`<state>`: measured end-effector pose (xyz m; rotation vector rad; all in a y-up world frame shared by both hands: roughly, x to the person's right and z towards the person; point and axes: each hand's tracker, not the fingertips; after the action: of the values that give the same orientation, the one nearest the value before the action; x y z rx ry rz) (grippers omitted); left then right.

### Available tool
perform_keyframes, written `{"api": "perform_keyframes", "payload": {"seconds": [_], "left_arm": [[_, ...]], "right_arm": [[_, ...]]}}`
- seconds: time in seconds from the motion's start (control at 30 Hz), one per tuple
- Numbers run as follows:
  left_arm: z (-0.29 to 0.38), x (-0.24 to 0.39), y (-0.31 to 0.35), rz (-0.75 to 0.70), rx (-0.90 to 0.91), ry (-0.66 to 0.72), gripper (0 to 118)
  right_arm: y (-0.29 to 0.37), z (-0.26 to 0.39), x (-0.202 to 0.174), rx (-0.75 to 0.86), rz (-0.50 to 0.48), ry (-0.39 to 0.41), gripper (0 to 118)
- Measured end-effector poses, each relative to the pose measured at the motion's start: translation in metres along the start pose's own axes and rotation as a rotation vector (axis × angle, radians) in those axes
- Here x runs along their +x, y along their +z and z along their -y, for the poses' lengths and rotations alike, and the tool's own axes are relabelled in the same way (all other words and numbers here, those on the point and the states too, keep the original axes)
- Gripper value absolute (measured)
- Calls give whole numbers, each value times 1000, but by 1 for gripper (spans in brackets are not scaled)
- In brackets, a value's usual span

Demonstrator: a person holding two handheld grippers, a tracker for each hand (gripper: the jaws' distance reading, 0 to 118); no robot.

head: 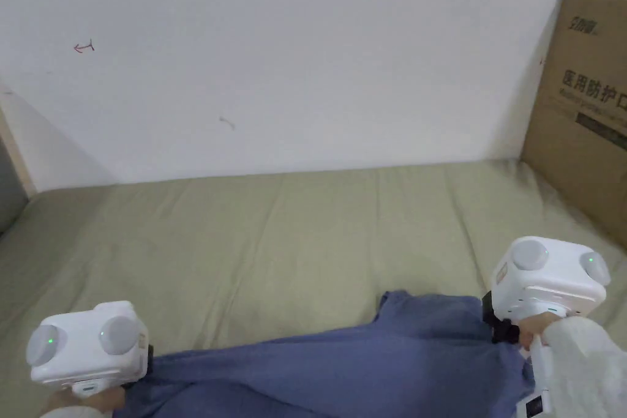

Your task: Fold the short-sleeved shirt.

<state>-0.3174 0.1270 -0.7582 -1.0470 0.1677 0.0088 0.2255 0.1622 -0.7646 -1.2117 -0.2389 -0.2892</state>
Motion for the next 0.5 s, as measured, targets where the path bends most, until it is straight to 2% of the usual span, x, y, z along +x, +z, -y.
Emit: {"api": "perform_keyframes", "payload": {"seconds": [0.13,0.2,0.33,0.47,0.5], "left_arm": [[24,-16,37,50,56,19,5],[40,-24,63,77,109,26,5],[96,-39,119,90,165,-26,5],[174,-57,163,97,188,-68,5],[193,-62,170,104,178,-69,5]], "right_arm": [[37,20,18,65,-102,-42,1],[60,40,27,117,-126,-10,1],[102,100,44,171,-97,87,1],[134,179,69,181,-140,96,1],[119,142,57,182,-128,109,1]]}}
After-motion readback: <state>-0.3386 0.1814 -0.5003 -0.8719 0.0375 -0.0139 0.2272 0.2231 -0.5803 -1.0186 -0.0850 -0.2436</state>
